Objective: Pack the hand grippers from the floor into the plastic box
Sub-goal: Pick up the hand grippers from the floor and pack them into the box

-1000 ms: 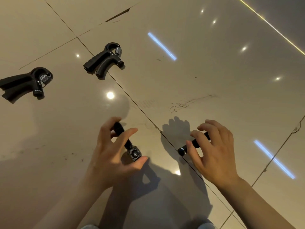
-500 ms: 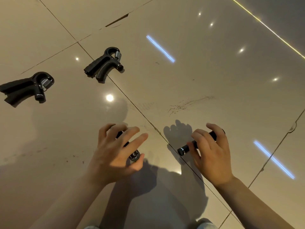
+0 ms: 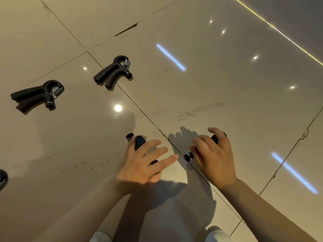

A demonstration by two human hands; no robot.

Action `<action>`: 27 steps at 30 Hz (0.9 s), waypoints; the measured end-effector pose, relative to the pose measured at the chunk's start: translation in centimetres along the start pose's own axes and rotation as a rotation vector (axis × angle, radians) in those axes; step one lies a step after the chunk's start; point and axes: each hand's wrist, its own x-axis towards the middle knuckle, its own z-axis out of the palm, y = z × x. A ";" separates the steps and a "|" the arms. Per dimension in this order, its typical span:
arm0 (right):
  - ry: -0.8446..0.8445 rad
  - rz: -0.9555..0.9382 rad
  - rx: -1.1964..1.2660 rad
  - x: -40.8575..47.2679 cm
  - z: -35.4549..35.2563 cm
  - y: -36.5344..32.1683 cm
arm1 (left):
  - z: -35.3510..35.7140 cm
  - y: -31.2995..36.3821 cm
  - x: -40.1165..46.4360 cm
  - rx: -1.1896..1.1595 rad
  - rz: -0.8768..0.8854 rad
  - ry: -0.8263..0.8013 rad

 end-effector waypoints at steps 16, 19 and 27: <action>0.032 0.290 0.141 -2.1 -19.8 -6.7 | -17.3 8.3 3.0 -0.283 -0.292 0.127; 0.049 0.328 0.163 -2.9 -27.5 -9.3 | -24.7 11.3 4.1 -0.173 -0.219 0.172; 0.230 0.268 0.076 -9.7 -45.4 -16.0 | -40.8 22.8 5.3 -0.140 -0.114 0.317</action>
